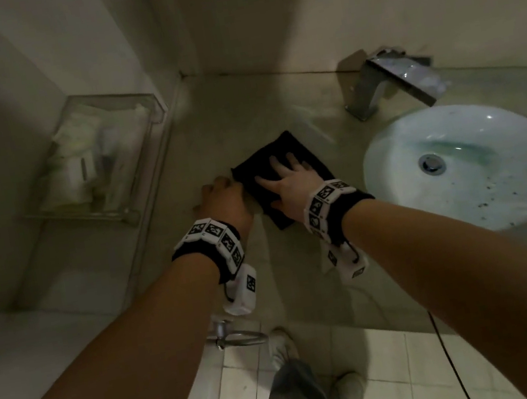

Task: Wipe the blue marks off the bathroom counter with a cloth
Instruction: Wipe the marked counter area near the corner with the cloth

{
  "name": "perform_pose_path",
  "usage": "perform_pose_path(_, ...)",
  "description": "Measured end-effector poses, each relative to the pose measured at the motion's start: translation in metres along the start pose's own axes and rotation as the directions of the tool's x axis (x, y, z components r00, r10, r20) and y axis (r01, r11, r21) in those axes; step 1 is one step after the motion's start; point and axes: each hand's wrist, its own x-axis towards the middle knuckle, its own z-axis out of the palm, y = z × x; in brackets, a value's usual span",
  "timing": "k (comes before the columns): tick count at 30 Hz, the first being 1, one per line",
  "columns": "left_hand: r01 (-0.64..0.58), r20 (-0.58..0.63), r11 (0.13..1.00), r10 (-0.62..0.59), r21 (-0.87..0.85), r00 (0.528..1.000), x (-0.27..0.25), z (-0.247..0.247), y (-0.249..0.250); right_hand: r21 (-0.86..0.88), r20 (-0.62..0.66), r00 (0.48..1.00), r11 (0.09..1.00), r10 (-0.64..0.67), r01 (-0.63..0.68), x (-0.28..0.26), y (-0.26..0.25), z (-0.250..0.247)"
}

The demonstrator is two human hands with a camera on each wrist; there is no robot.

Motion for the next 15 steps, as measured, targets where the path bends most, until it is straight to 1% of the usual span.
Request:
perform_pose_path(6,0.007,-0.019,0.999,-0.006,0.054,1.000,-0.029,0.012,0.002,0.014,-0.014,1.000,1.000,-0.021,0.022,-0.038,-0.011,0.027)
perform_pose_path(8,0.005,-0.008,0.997,-0.004,0.071,1.000,-0.038,0.017,0.004,0.021,-0.017,0.999,0.999,-0.029,0.030,-0.049,-0.012,0.036)
perform_pose_path(11,0.008,0.043,0.997,-0.011,0.074,0.999,-0.047,0.022,0.009,0.039,-0.005,0.999,0.999,-0.032,0.032,-0.064,-0.007,0.045)
perform_pose_path(15,-0.023,0.122,0.995,0.011,0.095,0.992,-0.053,0.022,0.015,0.069,0.010,0.999,0.997,-0.047,0.047,-0.083,0.007,0.050)
